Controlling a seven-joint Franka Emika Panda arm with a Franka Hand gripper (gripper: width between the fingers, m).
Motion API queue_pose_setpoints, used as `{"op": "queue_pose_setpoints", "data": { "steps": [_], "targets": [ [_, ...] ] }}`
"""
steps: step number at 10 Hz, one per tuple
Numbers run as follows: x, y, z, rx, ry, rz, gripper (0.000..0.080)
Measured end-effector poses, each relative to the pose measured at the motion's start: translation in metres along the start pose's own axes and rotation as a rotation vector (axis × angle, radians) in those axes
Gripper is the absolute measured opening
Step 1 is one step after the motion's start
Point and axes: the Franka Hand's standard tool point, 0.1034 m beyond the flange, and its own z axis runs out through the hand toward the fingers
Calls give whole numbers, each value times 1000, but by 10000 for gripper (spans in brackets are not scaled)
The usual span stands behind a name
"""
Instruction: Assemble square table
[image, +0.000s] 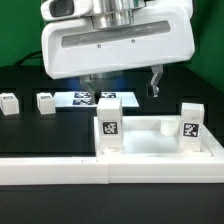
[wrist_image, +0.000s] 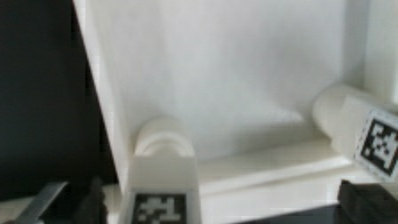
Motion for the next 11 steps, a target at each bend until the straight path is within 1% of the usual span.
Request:
{"op": "queue_pose_setpoints", "data": {
  "steps": [1, 2, 3, 7, 8, 9, 11],
  "targets": [
    [2, 4, 2, 4, -34, -1, 648],
    [12, 20, 6, -2, -33, 12, 648],
    [15, 25, 8, -5, -34, 45, 648],
    [22, 23, 7, -5, -21, 55, 648],
    [22, 23, 8, -5, -22, 66, 578],
    [22, 23, 8, -5, -22, 78, 578],
    [21, 23, 8, -5, -23, 79, 297]
  ]
}}
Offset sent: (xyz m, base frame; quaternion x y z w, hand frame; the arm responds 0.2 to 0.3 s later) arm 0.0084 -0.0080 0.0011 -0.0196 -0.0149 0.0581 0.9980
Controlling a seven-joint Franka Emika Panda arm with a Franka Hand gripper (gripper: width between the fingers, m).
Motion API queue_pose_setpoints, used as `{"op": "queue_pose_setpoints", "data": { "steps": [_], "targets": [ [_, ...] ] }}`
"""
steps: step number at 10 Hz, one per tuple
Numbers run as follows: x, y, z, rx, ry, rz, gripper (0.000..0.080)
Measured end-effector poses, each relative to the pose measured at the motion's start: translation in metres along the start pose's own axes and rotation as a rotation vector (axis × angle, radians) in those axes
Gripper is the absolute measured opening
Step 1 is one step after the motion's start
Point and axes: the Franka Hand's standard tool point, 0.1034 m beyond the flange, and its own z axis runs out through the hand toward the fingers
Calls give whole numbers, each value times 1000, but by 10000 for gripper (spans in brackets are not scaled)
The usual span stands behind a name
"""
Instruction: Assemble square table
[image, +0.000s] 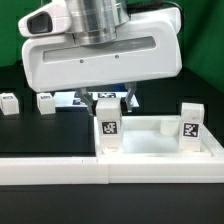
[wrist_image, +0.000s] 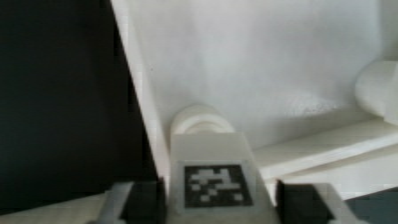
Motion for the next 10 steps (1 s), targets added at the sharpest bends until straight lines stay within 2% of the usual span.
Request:
{"op": "queue_pose_setpoints", "data": {
  "steps": [4, 5, 7, 10],
  "targets": [
    [0, -2, 0, 3, 0, 319, 287],
    [0, -4, 1, 23, 17, 475, 287],
    [-1, -8, 2, 85, 4, 780, 287],
    [1, -15, 4, 129, -14, 1141, 288]
  ]
}}
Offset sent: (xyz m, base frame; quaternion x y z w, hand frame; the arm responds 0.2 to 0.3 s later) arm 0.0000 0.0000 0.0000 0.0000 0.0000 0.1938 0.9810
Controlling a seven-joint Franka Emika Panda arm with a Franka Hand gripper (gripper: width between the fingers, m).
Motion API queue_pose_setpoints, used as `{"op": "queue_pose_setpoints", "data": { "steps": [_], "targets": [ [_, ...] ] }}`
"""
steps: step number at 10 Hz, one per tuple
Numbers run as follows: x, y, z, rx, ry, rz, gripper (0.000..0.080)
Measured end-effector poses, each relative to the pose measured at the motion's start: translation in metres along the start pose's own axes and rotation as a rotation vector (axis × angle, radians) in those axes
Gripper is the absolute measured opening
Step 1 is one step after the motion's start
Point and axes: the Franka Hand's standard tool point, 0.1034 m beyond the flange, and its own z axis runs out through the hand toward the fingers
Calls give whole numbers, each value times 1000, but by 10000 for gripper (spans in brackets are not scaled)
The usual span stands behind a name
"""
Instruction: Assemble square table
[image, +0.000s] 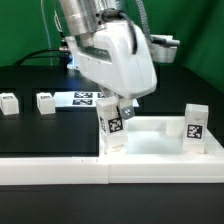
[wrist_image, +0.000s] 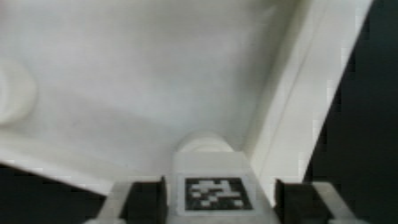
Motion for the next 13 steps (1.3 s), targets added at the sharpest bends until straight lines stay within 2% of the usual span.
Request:
{"op": "queue_pose_setpoints", "data": {
  "steps": [3, 5, 6, 7, 8, 13],
  "targets": [
    [-5, -3, 2, 4, 2, 192, 290],
    [-4, -2, 2, 0, 6, 66, 290],
    [-2, 0, 0, -11, 10, -60, 451],
    [-4, 3, -2, -42, 24, -168, 576],
    [-5, 2, -4, -51, 34, -294, 633],
    [-3, 3, -3, -58, 30, -621, 649]
  ]
}}
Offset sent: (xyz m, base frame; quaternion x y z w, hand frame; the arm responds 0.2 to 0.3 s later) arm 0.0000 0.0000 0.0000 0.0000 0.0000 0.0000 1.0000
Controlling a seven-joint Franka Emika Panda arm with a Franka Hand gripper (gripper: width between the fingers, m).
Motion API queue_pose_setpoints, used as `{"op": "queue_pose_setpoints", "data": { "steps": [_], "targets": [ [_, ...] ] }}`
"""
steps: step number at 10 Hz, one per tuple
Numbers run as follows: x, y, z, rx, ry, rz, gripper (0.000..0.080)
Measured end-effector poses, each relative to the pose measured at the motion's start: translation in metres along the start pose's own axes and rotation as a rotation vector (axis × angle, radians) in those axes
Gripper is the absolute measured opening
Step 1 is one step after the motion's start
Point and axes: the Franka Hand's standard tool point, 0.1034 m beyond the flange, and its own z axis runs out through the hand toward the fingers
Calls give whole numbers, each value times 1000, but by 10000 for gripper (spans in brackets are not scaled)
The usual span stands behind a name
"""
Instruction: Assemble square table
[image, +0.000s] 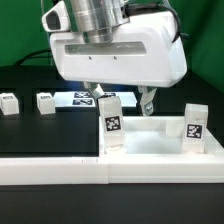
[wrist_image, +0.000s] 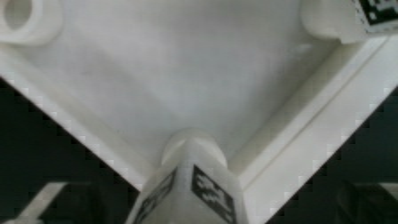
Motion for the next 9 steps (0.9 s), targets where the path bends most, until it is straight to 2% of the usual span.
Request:
{"op": "queue_pose_setpoints", "data": {
  "steps": [1, 4, 7, 9],
  "targets": [
    [7, 1, -1, -14, 51, -179, 649],
    [11, 1, 0, -24, 90, -491, 649],
    [13, 2, 0, -23, 96, -526, 649],
    [13, 2, 0, -20, 97, -477, 384]
  ]
}}
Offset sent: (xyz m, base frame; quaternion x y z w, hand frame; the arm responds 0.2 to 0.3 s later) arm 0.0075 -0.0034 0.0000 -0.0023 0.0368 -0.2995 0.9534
